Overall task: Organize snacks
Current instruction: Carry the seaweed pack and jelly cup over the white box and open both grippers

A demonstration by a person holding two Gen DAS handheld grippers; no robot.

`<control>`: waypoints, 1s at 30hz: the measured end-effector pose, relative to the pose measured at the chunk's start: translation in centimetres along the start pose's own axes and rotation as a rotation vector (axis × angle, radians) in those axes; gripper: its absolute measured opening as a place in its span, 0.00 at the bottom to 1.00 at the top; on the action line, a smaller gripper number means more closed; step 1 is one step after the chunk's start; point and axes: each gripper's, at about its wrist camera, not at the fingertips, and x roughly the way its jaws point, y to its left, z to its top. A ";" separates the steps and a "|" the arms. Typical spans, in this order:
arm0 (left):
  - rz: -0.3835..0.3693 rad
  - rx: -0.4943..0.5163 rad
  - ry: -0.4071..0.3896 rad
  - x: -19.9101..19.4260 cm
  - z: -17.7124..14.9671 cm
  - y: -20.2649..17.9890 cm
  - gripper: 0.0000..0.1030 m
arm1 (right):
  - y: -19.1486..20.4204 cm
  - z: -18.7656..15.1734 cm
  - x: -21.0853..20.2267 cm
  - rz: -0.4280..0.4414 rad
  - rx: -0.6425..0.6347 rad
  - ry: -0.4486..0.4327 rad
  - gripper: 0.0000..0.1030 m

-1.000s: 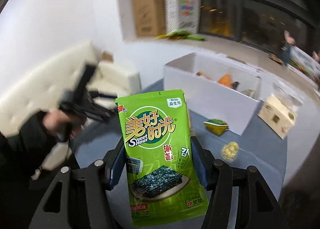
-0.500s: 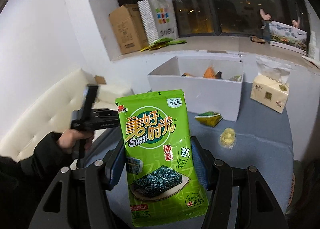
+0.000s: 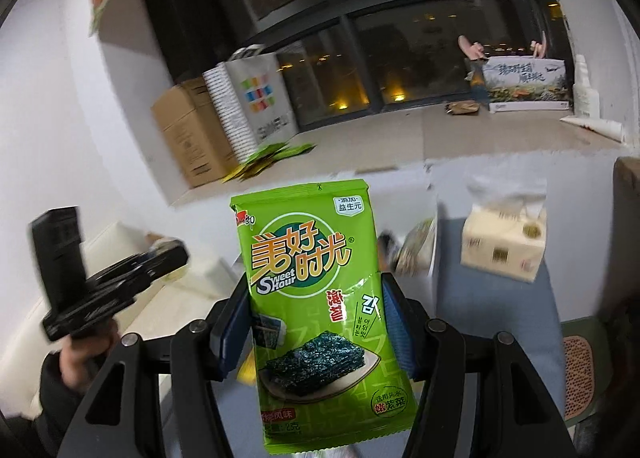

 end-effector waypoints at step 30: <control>0.127 -0.047 0.085 6.4 1.9 4.5 1.00 | -3.3 7.8 11.9 -0.103 0.018 0.095 1.00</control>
